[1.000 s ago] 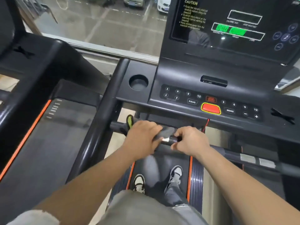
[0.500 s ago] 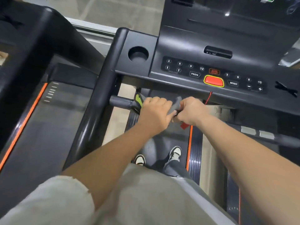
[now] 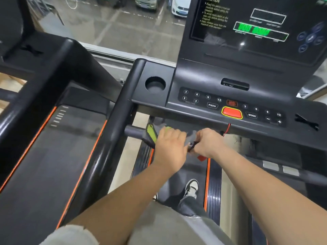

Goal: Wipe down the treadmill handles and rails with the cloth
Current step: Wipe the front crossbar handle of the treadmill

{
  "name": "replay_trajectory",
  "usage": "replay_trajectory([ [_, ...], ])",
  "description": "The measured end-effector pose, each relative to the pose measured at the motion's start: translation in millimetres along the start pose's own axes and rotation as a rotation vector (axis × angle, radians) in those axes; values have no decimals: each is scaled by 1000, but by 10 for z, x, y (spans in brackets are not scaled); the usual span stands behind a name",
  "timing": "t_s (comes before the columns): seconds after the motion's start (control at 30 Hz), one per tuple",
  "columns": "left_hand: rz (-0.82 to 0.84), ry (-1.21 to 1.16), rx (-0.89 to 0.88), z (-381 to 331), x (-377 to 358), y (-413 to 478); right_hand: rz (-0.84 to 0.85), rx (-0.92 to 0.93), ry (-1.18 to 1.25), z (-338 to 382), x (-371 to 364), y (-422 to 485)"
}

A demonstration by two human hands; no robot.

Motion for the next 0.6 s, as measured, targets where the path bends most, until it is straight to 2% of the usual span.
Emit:
replay_trajectory([
  [0.07, 24, -93, -141, -36, 4, -42, -19, 3, -8, -13, -7, -3],
  [0.17, 97, -129, -286, 477, 147, -6, -30, -5, -30, -35, -22, -5],
  [0.23, 144, -67, -209, 921, 319, 101, -30, 2, -54, -38, -31, -11],
  [0.3, 244, 24, -59, 1108, 308, 176, -55, 9, -60, -38, -28, -14],
  [0.37, 228, 159, 117, 945, 268, 195, -77, 14, -70, -46, -22, -32],
  [0.43, 189, 170, 208, 561, 176, 100, -89, 14, -63, -55, -44, -53],
  [0.53, 135, -45, -21, 66, 33, -63, -114, 17, -55, -60, -39, -55],
  [0.6, 194, -155, -216, 140, 65, -95, -114, 12, -63, -51, -16, -60],
])
Point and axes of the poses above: each hand's wrist, its own y-axis towards the middle knuckle, its own x-axis out of the back of the hand, z = x × y, the point moved 7 cm from there along y, towards the middle knuckle, and after that the axes turned 1 degree about -x, right-handed, at the moved point
